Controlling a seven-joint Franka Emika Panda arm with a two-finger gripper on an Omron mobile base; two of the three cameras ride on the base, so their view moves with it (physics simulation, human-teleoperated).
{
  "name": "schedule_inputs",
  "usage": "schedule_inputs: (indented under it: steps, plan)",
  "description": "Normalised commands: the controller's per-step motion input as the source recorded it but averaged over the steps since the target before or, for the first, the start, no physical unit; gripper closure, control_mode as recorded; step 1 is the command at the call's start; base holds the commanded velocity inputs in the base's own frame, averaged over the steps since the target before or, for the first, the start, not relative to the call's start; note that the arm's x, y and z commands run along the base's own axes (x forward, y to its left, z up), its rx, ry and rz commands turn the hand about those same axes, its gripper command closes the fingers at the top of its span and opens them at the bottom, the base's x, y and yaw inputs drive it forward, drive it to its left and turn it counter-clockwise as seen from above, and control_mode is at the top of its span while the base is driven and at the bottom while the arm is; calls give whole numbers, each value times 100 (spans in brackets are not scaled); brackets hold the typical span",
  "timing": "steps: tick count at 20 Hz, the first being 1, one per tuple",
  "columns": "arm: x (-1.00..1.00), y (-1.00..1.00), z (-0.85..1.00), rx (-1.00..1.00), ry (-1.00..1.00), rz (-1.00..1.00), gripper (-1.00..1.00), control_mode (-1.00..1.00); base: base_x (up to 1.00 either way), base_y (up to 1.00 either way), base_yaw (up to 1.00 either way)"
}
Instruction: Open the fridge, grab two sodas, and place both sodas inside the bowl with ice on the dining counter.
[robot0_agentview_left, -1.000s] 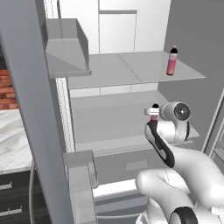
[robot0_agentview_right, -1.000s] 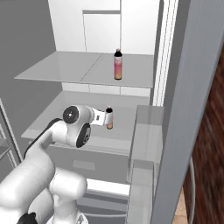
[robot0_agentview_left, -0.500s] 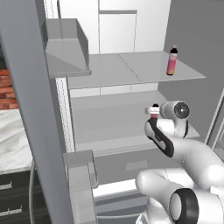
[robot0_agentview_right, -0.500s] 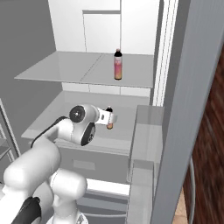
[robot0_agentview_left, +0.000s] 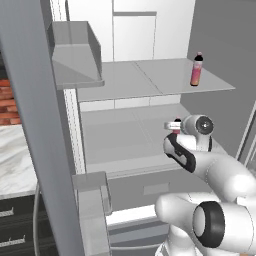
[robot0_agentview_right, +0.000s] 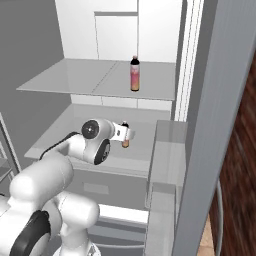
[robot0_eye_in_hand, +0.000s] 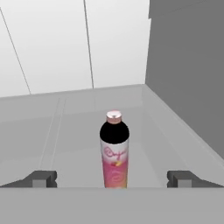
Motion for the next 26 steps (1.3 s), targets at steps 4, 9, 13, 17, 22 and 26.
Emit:
schedule_inputs:
  steps: [4,9,13,17,22,26]
  plan:
    - [17,0,0,0,0,0,-100,-100,0,0,0]
    - [21,0,-4,0,0,0,-100,-100,0,0,0]
    - [21,0,-8,0,0,0,-100,-100,0,0,0]
    - [15,0,-14,0,0,0,-100,-100,0,0,0]
    - [12,-3,-14,0,0,0,-100,-100,0,0,0]
    - [12,-12,-10,0,0,0,-100,-100,0,0,0]
